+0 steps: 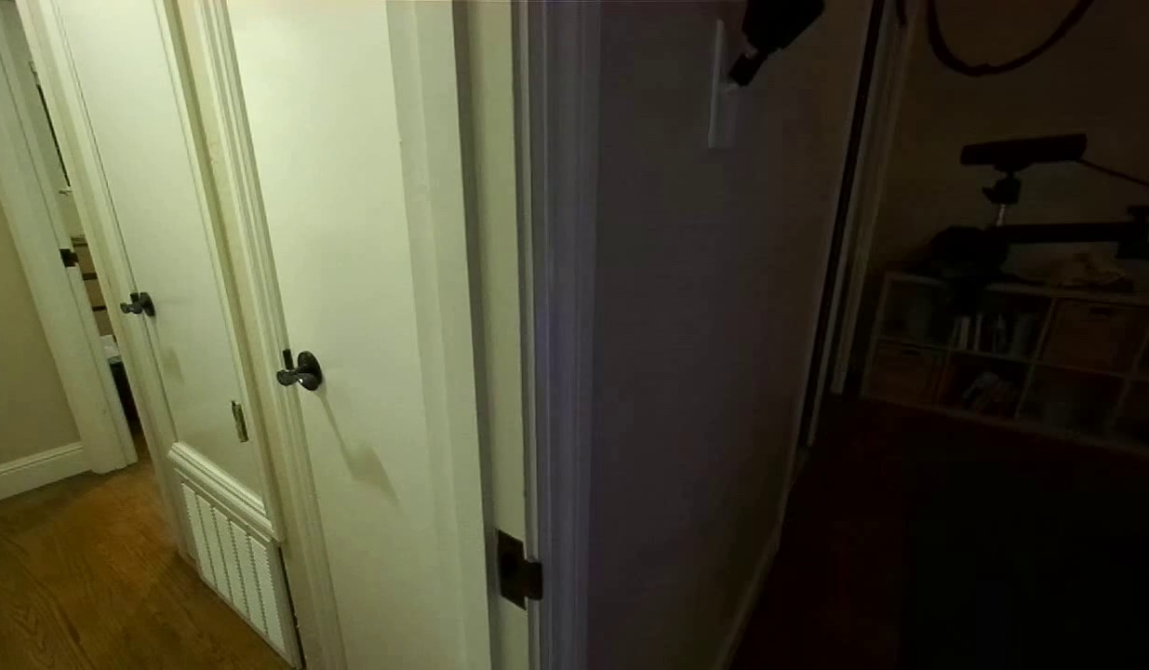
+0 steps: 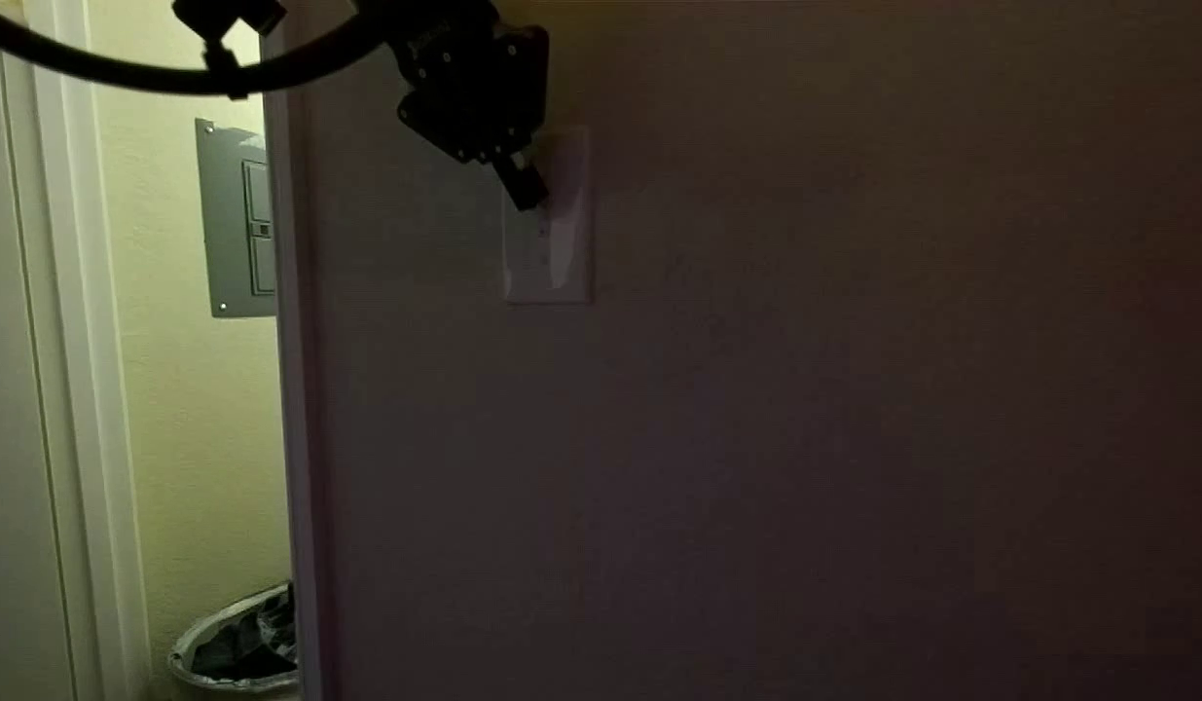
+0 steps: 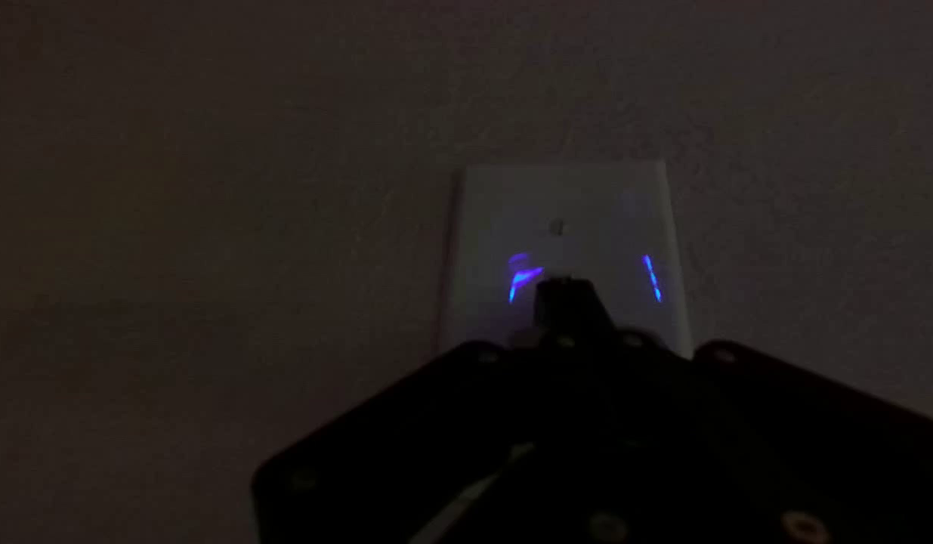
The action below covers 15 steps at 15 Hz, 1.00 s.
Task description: Turn off the light
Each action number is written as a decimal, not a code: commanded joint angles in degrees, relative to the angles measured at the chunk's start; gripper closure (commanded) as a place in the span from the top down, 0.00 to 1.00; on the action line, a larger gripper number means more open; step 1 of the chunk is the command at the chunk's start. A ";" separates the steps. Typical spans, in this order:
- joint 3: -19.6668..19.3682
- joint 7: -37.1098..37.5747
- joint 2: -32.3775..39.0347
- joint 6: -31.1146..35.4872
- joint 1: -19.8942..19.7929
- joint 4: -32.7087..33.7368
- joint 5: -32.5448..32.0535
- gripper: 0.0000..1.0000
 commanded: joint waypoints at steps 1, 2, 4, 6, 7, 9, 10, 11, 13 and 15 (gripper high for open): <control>-0.39 -0.08 -1.29 0.11 0.22 -3.41 2.12 0.04; -0.39 0.00 -1.31 0.05 0.19 -3.80 2.34 0.04; -0.40 0.24 -1.57 -0.13 0.11 -4.40 2.30 0.05; -0.36 0.69 -2.35 -0.61 -0.10 -4.47 1.12 0.05; -0.33 0.55 -2.80 -1.06 -0.12 -4.63 0.76 0.05; -0.35 -0.52 -3.44 -3.12 0.04 -5.05 1.03 0.05; -0.43 -1.11 -3.53 -4.42 0.15 -5.16 1.73 0.05; -0.45 -0.95 -3.46 -5.77 0.09 -5.41 1.61 0.05; -0.49 -1.43 -3.14 -8.58 0.23 -5.96 2.47 0.05; -0.53 -1.66 -2.84 -11.08 0.34 -7.04 3.49 0.05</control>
